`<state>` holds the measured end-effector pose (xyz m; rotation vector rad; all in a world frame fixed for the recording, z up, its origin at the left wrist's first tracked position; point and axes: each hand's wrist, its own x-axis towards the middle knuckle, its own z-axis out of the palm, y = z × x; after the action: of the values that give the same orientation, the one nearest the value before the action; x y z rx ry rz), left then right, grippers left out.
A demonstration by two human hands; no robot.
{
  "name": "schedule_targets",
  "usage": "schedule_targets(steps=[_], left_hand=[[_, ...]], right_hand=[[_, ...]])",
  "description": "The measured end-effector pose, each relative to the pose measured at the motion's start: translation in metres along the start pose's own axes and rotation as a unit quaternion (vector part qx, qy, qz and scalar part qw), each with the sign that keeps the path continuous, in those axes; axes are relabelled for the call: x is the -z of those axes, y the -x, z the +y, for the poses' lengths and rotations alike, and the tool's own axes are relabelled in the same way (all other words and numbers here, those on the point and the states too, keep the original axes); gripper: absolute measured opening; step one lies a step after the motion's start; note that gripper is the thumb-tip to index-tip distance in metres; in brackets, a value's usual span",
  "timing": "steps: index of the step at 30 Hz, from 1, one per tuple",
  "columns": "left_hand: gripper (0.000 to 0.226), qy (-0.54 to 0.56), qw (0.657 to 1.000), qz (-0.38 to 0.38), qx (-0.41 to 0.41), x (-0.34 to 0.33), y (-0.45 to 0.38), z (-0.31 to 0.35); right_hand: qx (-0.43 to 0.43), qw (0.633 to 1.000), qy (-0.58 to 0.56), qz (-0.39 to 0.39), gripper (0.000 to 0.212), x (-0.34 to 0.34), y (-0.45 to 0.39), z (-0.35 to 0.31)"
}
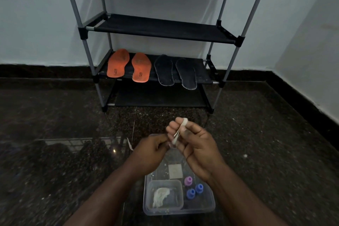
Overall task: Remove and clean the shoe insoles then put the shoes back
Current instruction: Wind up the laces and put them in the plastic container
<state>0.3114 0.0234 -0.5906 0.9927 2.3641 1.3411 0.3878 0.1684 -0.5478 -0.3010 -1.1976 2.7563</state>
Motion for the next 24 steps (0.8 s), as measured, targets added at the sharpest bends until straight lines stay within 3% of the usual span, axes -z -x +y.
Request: schedule_targets(steps=[2, 4, 6, 8, 9, 10, 11, 14, 17, 20, 22, 24], left_hand=[[0.020, -0.039, 0.998, -0.035, -0.017, -0.003, 0.001, 0.008], [0.020, -0.075, 0.996, -0.052, -0.019, -0.003, 0.002, 0.009], [0.018, -0.104, 0.993, -0.057, -0.019, 0.000, 0.003, 0.009], [0.016, -0.113, 0.992, -0.049, -0.029, 0.003, 0.003, 0.008], [0.014, -0.111, 0.992, -0.039, -0.036, 0.006, 0.004, 0.008], [0.014, -0.108, 0.993, -0.025, -0.042, 0.009, 0.004, 0.007], [0.014, -0.107, 0.993, -0.009, -0.046, 0.012, 0.004, 0.006], [0.011, -0.079, 0.994, 0.049, -0.060, 0.017, 0.002, 0.002], [0.011, 0.007, 0.996, 0.079, -0.036, 0.015, 0.000, 0.000], [0.015, 0.044, 0.997, 0.067, -0.010, 0.009, 0.000, 0.000], [0.018, 0.026, 0.999, 0.048, -0.002, 0.006, 0.001, 0.000], [0.015, 0.007, 1.000, 0.010, 0.000, 0.002, 0.002, 0.001]], right_hand=[[0.082, 0.994, 0.049, 0.044, 0.029, 0.002, -0.005, 0.005], [0.144, 0.970, 0.184, 0.062, 0.027, 0.006, -0.006, 0.007], [0.165, 0.913, 0.367, 0.070, 0.025, 0.015, -0.007, 0.012], [0.153, 0.823, 0.543, 0.061, 0.020, 0.026, -0.010, 0.018], [0.124, 0.794, 0.594, 0.045, 0.018, 0.027, -0.010, 0.020], [0.086, 0.787, 0.610, 0.033, 0.018, 0.026, -0.010, 0.021], [0.043, 0.802, 0.595, 0.022, 0.022, 0.024, -0.009, 0.021], [-0.121, 0.914, 0.388, 0.001, 0.025, 0.012, 0.000, 0.009], [-0.200, 0.940, 0.270, -0.053, 0.026, 0.010, 0.005, -0.005], [-0.176, 0.967, 0.168, -0.074, 0.028, 0.008, 0.008, -0.011], [-0.116, 0.990, 0.064, -0.056, 0.029, 0.004, 0.008, -0.010], [-0.034, 0.999, 0.032, -0.013, 0.027, -0.001, 0.005, -0.008]])
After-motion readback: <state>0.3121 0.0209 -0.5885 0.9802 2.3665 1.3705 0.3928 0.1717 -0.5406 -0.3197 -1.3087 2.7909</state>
